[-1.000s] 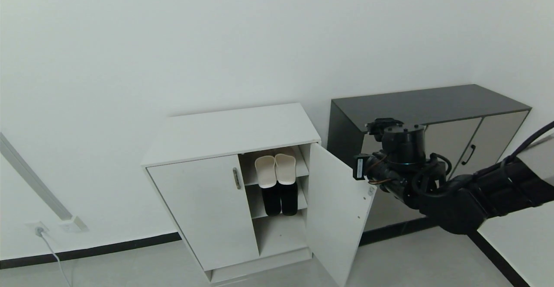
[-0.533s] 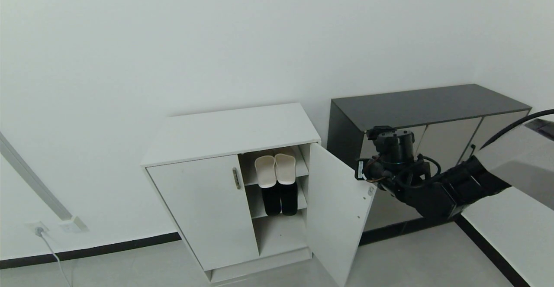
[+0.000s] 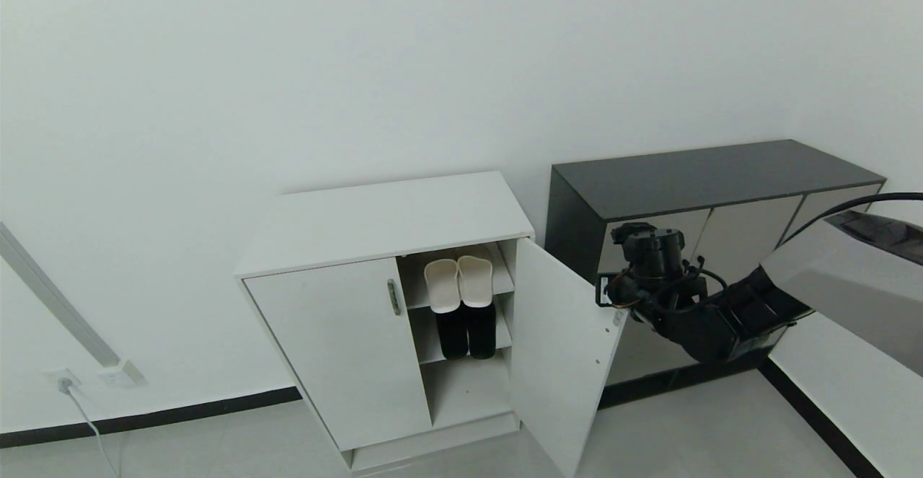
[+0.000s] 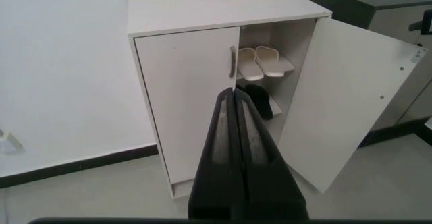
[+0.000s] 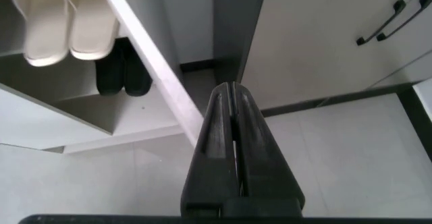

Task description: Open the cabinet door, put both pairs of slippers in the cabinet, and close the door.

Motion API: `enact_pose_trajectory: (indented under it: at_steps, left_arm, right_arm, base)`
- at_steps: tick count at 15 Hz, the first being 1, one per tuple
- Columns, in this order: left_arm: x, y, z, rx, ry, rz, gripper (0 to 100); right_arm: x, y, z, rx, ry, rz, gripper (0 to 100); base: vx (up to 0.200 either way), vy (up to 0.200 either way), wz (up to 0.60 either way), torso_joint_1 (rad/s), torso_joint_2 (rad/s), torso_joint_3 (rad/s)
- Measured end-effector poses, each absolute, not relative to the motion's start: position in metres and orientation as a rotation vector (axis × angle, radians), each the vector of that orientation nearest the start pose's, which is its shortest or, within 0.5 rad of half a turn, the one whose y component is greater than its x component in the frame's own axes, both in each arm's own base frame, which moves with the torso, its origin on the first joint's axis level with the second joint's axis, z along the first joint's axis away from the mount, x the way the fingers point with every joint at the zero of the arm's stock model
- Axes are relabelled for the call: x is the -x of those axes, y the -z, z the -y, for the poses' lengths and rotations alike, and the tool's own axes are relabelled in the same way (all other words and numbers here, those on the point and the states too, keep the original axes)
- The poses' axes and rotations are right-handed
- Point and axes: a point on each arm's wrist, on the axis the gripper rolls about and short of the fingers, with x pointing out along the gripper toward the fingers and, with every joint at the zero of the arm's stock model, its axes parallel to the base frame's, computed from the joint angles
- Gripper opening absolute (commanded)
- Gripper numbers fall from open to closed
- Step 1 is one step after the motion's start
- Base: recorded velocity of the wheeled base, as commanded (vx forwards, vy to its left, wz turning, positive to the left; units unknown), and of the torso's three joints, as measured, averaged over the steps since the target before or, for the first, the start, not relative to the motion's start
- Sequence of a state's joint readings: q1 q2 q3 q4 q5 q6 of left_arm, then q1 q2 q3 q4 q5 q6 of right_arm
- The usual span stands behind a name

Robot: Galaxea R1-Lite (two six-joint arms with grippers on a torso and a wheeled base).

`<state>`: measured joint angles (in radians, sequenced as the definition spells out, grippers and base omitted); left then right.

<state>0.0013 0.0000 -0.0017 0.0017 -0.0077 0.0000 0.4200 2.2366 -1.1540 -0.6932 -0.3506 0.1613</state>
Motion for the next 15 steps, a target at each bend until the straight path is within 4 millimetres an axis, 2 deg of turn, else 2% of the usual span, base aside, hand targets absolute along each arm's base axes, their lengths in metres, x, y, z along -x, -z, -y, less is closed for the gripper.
enact_pose_trajectory:
  at_steps: [15]
  left_arm:
    - [0.023,-0.076,0.0,0.001,0.004,0.0,0]
  right_arm:
    - [-0.395,-0.065,-0.168,0.001,-0.036,-0.397,0]
  base:
    - [0.0,0.0,0.0,0.0,0.0,0.0]
